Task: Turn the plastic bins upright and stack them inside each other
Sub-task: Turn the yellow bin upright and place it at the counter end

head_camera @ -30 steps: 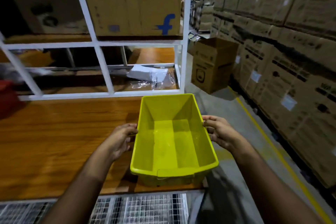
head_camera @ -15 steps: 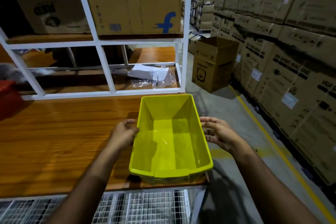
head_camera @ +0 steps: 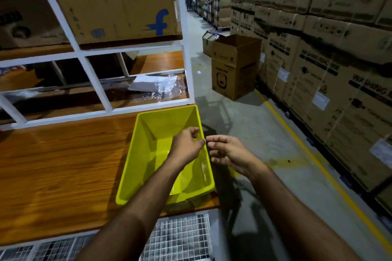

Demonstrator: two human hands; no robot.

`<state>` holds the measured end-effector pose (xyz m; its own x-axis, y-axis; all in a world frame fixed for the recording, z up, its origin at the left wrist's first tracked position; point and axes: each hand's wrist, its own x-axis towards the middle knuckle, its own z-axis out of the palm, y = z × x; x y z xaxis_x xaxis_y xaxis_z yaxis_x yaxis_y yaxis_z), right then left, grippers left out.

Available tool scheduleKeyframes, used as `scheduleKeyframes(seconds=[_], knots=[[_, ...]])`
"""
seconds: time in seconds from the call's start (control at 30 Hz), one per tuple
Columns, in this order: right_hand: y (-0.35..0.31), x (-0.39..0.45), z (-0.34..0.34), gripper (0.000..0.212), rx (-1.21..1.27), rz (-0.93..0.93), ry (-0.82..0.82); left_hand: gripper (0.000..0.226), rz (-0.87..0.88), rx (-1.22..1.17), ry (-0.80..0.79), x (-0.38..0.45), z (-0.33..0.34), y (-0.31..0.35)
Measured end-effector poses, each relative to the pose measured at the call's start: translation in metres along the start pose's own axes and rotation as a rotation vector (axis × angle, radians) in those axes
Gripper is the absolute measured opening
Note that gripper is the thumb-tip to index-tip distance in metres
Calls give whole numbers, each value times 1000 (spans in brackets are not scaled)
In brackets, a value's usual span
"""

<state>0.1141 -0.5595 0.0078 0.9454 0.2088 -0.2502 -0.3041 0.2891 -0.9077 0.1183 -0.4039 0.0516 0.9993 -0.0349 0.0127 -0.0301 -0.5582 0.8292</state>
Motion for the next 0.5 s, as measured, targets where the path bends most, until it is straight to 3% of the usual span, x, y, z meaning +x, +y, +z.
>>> scheduleKeyframes(seconds=[0.33, 0.5], knots=[[9, -5, -15, 33, -100, -13, -66, 64, -72, 18, 0, -6, 21, 12], [23, -3, -28, 28, -134, 37, 27, 57, -72, -20, 7, -8, 33, 14]])
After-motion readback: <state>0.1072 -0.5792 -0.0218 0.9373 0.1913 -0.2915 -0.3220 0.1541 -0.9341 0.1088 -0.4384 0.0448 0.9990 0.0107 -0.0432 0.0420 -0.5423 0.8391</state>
